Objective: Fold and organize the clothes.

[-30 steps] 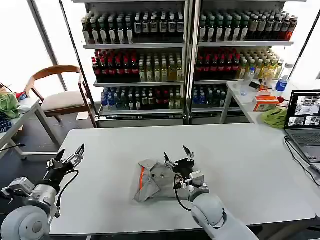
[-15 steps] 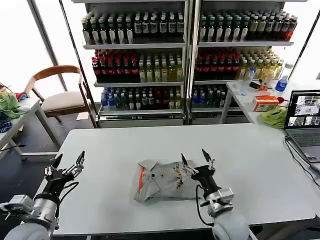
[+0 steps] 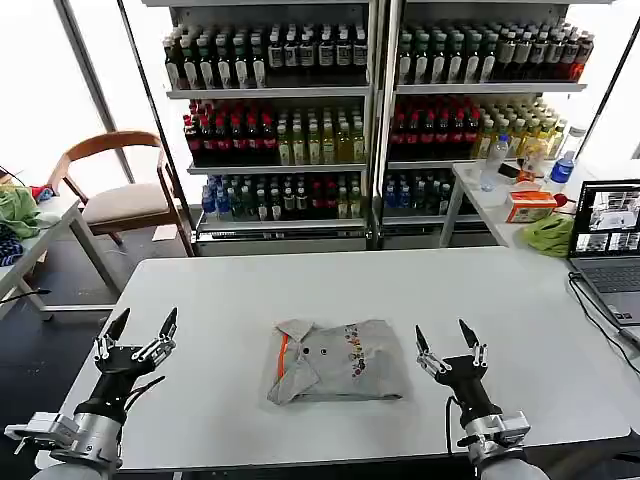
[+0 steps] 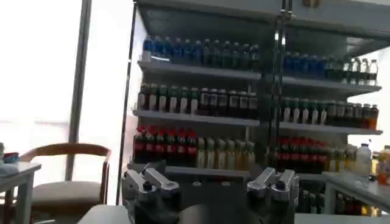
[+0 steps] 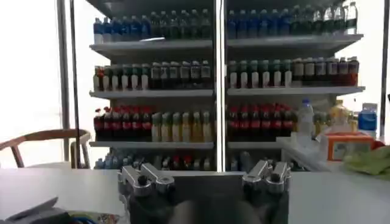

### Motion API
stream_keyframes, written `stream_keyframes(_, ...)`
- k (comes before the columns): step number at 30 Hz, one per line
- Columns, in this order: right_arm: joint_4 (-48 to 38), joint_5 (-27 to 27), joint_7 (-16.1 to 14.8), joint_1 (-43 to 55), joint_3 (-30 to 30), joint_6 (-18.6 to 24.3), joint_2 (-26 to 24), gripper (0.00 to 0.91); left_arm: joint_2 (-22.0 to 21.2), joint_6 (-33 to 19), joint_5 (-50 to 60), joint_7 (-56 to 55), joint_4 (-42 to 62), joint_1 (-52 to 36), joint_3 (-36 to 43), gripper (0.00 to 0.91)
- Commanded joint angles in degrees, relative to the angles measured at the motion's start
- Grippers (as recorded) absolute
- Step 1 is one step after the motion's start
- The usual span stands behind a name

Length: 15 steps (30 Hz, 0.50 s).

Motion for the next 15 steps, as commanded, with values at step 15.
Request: stream_keyframes(15, 0.15, 0.27, -1.28, -3.05, 2.92, 1.03, -0.24, 0.907, -0.71, -2.29, 2.23, 0.9, -1.06, 1.0, 0.86, 0.907)
